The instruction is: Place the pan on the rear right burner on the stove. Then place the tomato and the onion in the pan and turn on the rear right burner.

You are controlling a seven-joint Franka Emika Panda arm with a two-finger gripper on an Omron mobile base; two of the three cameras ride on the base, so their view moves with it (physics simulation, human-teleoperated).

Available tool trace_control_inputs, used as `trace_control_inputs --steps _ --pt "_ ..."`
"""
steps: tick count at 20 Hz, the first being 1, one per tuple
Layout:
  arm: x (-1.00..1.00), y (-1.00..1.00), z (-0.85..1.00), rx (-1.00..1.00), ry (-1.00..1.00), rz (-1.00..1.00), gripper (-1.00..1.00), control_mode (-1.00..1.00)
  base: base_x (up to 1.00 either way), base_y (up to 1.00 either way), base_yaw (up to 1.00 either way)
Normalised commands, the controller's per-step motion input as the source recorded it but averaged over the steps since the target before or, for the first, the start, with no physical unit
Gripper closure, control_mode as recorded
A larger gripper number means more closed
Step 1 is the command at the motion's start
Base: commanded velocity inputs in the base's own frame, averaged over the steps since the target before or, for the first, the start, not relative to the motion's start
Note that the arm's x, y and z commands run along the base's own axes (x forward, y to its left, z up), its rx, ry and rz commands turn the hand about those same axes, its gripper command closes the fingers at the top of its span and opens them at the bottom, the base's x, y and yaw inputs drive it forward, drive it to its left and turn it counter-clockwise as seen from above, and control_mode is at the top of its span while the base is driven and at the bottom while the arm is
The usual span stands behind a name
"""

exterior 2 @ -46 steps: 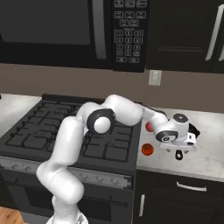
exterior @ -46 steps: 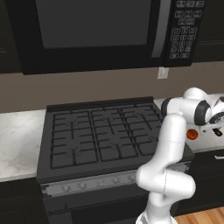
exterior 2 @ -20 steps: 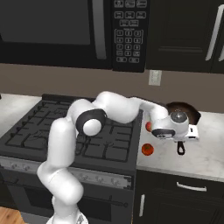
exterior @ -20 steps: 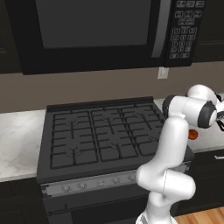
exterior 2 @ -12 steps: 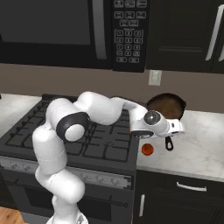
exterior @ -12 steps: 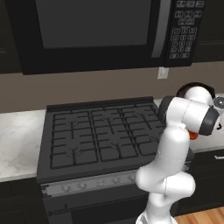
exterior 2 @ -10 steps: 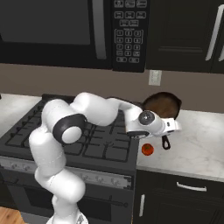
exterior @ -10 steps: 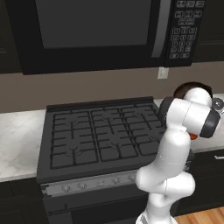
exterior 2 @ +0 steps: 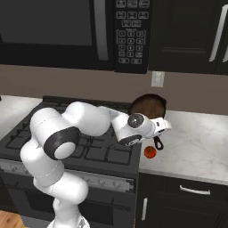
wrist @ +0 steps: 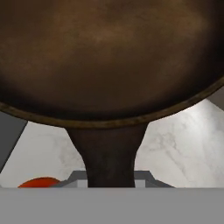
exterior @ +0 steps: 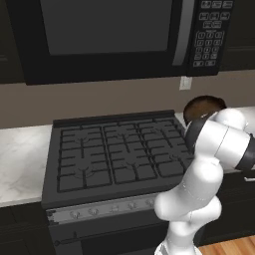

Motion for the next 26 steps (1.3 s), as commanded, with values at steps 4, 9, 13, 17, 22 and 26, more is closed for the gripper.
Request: trace_control_inputs --steps 4,9,13,17,22,26 --pt "0.39 0.39 0.36 0.00 0.21 0.15 1.00 -1.00 0.00 0.00 0.00" --pt "0.34 0.49 0.25 0.00 0.16 0.07 1.00 -1.00 0.00 0.00 0.00" --pt "0.31 0.44 0.09 0.01 0.17 0.00 1.00 -1.00 0.00 0.00 0.00" --pt "0.21 0.25 0.00 0.02 0.11 -0.03 1.00 -1.00 0.00 0.00 0.00" --pt "0.22 0.05 0.00 0.07 0.01 -0.10 1.00 -1.00 0.00 0.00 0.00" --pt "0.31 0.01 0.00 0.14 0.03 -0.09 1.00 -1.00 0.00 0.00 0.00"
